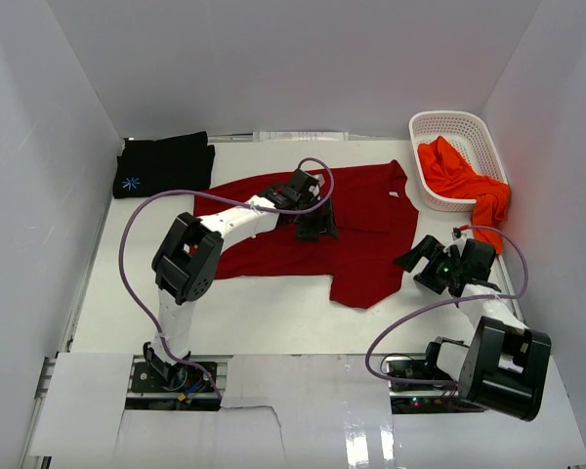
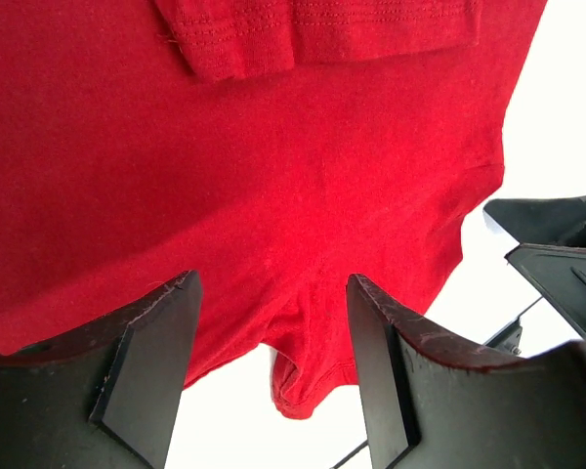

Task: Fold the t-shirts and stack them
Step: Grap the side of the flattened tshirt closest away from the robot with both arms

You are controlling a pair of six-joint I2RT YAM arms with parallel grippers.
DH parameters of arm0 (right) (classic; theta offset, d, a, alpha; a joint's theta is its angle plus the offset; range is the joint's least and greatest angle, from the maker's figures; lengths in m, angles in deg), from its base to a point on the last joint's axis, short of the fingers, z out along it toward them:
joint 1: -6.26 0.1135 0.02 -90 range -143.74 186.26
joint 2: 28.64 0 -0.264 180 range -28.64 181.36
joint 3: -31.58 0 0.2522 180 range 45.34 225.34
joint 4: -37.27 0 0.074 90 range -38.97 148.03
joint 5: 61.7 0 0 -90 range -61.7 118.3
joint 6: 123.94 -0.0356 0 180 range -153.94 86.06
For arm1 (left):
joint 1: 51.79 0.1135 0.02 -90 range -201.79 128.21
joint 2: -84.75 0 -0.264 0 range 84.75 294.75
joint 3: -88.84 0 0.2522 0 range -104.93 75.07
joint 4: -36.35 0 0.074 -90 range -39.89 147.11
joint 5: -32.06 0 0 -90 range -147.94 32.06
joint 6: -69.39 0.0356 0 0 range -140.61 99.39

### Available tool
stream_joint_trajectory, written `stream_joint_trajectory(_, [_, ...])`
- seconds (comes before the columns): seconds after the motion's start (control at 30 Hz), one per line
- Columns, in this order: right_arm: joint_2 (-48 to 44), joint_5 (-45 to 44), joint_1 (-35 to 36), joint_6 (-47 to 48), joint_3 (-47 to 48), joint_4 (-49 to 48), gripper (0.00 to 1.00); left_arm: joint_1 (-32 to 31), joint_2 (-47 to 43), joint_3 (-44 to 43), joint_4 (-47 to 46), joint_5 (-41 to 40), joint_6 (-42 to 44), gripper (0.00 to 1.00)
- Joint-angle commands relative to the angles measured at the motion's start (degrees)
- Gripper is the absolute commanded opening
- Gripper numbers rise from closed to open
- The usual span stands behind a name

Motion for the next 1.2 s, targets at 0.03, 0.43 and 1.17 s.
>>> stream_joint_trajectory(0.03, [4.16, 7.09, -0.29, -0.13, -2.34, -10.24, 1.00, -0.09, -1.06, -1.62, -1.44, 1.47, -0.39, 0.72])
stream_joint_trajectory(0.43, [14.45, 11.66, -0.03, -1.80, -4.54, -21.68, 0.98, -1.41, 1.49, -0.57, -1.18, 2.52, -1.45, 0.72])
stream_joint_trajectory(1.17, [1.72, 7.00, 5.95, 2.94, -1.56, 9.52, 0.67, -4.66, 5.71, 2.78, 2.60, 1.30, -2.68, 0.72])
